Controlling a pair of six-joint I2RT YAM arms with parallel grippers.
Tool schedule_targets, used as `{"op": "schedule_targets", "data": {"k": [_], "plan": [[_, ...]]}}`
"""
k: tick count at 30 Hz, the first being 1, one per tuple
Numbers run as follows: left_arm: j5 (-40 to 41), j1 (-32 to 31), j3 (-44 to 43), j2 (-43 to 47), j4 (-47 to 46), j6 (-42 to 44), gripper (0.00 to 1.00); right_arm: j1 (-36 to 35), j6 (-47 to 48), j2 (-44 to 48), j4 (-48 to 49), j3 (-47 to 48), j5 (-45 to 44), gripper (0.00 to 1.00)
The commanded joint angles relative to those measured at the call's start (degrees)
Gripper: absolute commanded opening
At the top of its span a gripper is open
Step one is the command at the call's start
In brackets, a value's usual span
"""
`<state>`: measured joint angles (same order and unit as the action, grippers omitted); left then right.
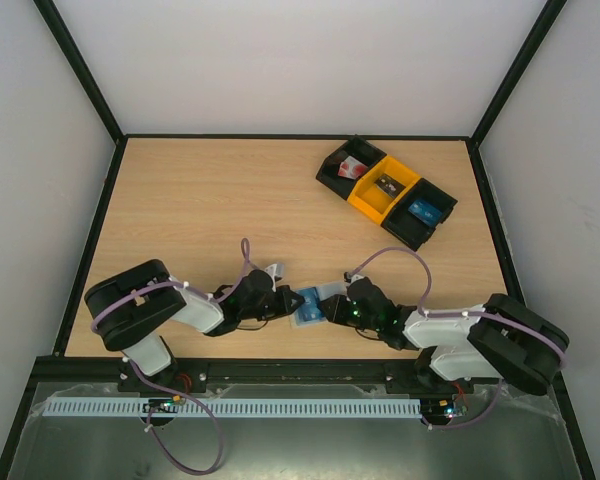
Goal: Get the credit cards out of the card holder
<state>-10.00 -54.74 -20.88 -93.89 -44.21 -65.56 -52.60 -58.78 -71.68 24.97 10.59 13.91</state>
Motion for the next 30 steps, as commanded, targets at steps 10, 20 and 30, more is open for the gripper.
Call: {"op": "schedule_targets", "data": {"k": [10,20,30], "plan": [[1.6,-0.5,2.5,-1.7,3.7,0.0,0.03,0.5,-3.0,-4.7,7.5,-3.3,5.6,0.15],[2.0,-0.7,3.9,-1.5,2.8,-0.6,0.03,1.4,-3.3,-6.7,10.5,-4.8,6.1,0.02],[4.7,-0.8,3.6,2.9,8.1,0.7,0.20,1.9,-4.1,-5.9,14.5,-7.1,5.9,0.02]]}}
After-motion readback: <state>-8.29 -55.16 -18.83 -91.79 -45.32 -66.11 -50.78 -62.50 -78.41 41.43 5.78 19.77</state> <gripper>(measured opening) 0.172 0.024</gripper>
